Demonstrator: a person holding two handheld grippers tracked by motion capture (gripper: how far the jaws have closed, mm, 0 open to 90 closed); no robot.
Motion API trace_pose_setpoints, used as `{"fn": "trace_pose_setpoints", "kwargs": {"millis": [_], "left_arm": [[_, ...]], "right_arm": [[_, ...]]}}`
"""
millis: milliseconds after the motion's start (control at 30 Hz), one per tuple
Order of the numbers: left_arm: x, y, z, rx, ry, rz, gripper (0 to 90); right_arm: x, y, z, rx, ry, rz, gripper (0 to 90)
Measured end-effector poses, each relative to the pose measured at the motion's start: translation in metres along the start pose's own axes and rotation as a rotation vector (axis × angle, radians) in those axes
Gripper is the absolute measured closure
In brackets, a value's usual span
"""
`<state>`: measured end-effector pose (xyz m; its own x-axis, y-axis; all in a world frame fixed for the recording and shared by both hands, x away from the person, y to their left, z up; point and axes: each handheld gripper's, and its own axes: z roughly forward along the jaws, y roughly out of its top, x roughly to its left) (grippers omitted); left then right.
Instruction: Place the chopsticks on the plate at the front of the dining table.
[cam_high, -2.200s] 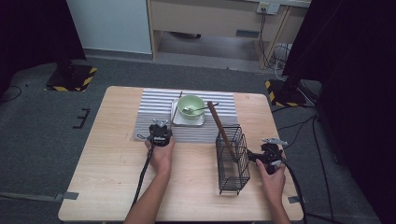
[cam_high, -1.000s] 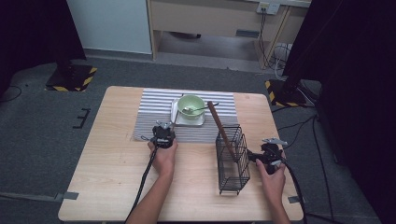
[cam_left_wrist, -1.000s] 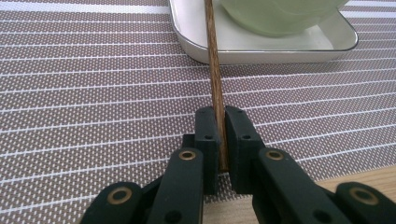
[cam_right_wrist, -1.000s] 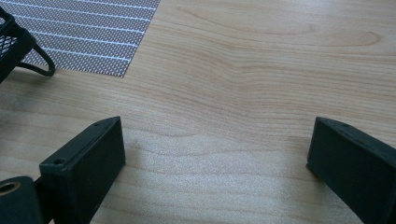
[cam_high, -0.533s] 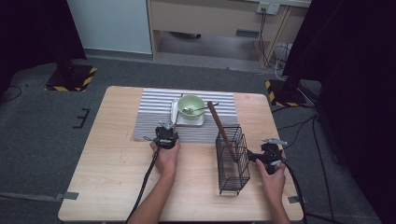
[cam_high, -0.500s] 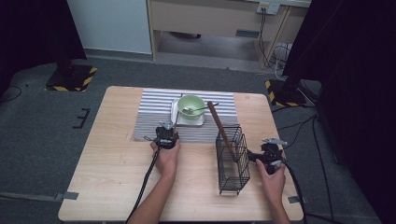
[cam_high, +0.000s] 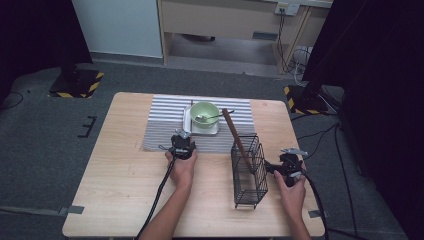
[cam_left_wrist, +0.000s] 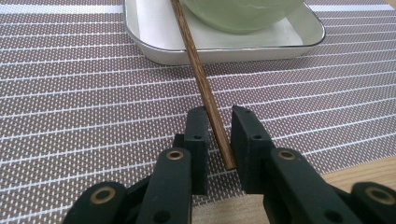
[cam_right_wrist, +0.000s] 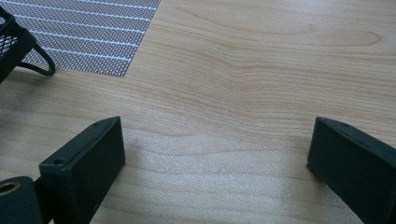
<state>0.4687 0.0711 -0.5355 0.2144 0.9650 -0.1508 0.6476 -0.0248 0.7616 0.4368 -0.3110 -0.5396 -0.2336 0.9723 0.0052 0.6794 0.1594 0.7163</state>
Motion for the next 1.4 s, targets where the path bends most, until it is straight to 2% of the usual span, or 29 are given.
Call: {"fn": "trace_pose_setpoints", "kwargs": {"millis": [500, 667, 800, 867, 933, 1033, 1200, 1267, 1367, 1400], "left_arm": [[0.002, 0.002, 0.002, -0.003, -0.002, -0.002, 75.1], [0.002, 0.003, -0.001, -0.021, 0.002, 0.015, 67.4], [0.002, 0.002, -0.008, -0.037, 0.011, 0.029, 57.9], [0.001, 0.0, -0.013, -0.056, 0.013, 0.051, 51.9], [0.0, 0.0, -0.017, -0.048, 0.002, 0.063, 45.8], [0.0, 0.0, -0.025, -0.058, -0.027, 0.056, 38.9], [0.001, 0.001, -0.041, -0.056, -0.067, 0.103, 32.6], [0.003, 0.0, -0.049, -0.07, -0.09, 0.11, 31.2], [0.007, -0.001, -0.057, -0.086, -0.135, 0.11, 27.2], [0.008, -0.002, -0.058, -0.078, -0.143, 0.12, 25.7]], "right_arm": [[0.0, 0.0, 0.0, 0.0, 0.0, 0.0, 4.0], [0.0, 0.0, 0.0, 0.0, 0.0, -0.001, 3.8], [0.0, 0.0, 0.0, 0.004, 0.005, -0.002, 2.9], [0.001, 0.0, 0.0, 0.005, 0.005, -0.001, 2.1], [0.001, 0.0, 0.0, 0.008, 0.008, -0.005, 1.5], [0.001, 0.0, 0.0, 0.013, 0.013, -0.008, 0.6], [0.001, 0.0, 0.0, 0.013, 0.013, -0.007, 0.6], [0.001, 0.0, 0.0, 0.013, 0.012, -0.007, 0.6], [-0.002, 0.005, -0.003, 0.061, 0.038, -0.037, 7.0], [-0.003, 0.006, -0.006, 0.06, 0.042, -0.046, 7.5]]}}
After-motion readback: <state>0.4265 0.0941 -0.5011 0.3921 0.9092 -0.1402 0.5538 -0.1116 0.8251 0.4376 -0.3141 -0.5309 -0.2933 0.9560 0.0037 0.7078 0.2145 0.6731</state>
